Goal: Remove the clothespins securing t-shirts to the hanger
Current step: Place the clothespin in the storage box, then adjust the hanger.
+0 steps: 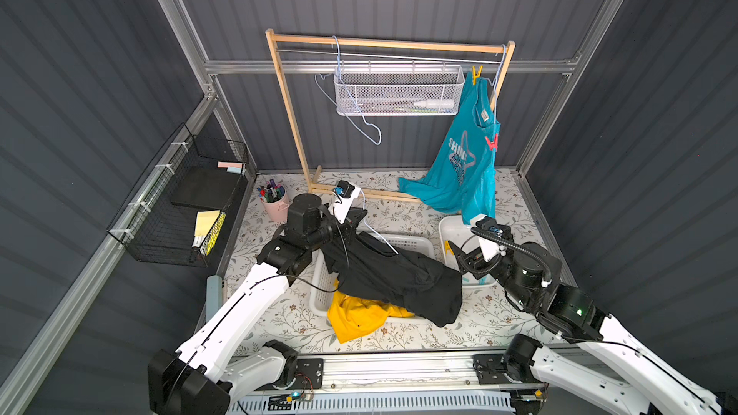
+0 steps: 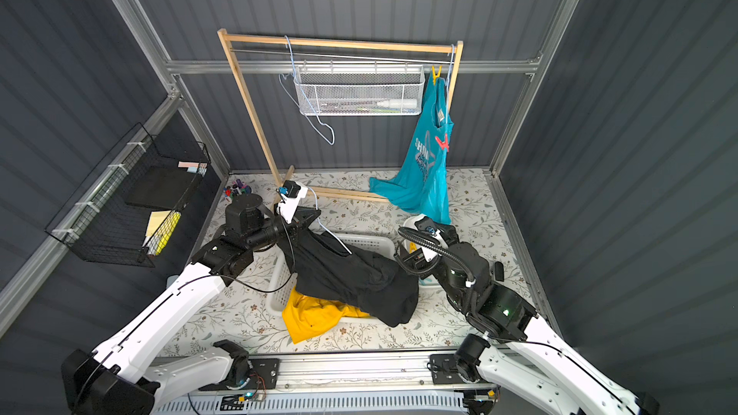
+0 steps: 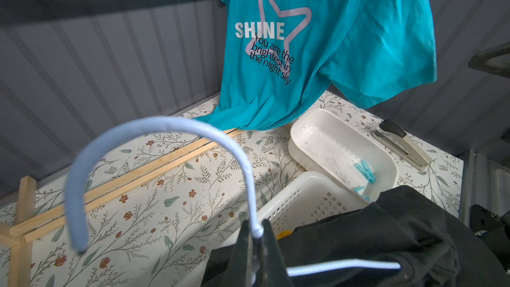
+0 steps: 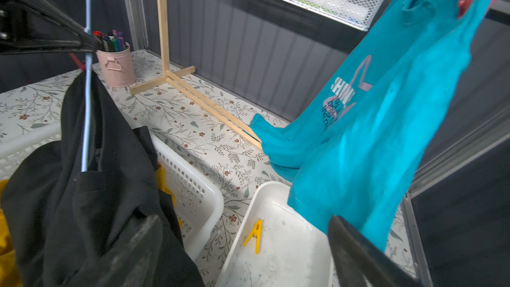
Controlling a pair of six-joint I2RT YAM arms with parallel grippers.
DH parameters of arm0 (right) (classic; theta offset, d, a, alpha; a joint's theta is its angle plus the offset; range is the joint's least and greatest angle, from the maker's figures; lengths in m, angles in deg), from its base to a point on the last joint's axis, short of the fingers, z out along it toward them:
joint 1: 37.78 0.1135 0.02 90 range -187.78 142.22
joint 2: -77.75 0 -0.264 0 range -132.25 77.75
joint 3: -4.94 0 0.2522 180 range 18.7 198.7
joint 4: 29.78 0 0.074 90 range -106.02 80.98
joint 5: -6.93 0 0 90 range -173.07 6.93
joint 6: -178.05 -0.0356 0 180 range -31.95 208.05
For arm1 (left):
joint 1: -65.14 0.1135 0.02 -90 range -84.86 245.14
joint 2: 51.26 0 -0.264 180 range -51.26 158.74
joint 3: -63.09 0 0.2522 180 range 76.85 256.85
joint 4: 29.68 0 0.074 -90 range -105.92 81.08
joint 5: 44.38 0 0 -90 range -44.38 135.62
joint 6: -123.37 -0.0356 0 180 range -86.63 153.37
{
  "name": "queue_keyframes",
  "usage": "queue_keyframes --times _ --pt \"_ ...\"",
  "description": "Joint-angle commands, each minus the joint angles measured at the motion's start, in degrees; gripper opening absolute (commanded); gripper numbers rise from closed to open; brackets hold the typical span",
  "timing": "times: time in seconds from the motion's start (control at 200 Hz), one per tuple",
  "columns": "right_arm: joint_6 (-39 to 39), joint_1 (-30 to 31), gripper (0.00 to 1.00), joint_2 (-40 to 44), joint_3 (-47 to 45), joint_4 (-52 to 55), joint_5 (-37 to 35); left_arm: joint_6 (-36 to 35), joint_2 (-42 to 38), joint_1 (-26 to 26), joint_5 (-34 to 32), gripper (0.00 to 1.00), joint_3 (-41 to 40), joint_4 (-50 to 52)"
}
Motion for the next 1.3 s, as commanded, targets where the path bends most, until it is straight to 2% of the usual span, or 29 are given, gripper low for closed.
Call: queue_keyframes --times 0.0,0.4,0.54,0.7,1.066,1.296 --pt "-0.4 -0.1 0.99 0.3 0.0 -1.4 5.6 -1.6 -1.3 0.0 -0.9 0.0 -0.5 -1.6" --pt "-2.4 -0.1 0.99 -2.8 1.0 -3.0 19.9 -0.6 -0.5 -0.4 0.1 0.0 -0.2 -2.8" --pt "-4.9 -0.1 0.99 -2.9 -1.8 -8.7 22.9 -2.3 0.4 -0.8 2.1 0.0 -1.2 -3.6" --pt "-3.6 -0.1 0.99 -2.4 -3.4 -11.2 23.4 -4.1 2.2 -1.1 1.6 0.0 0.6 -2.0" --pt "-4.9 -0.1 0.99 -1.2 -3.1 -10.5 24.5 -0.8 4.0 -1.3 2.9 0.0 3.9 0.5" --pt "-5.5 -0.1 0.99 -4.5 -4.2 -13.8 30.3 -0.1 5.3 -4.2 2.8 0.0 7.8 3.5"
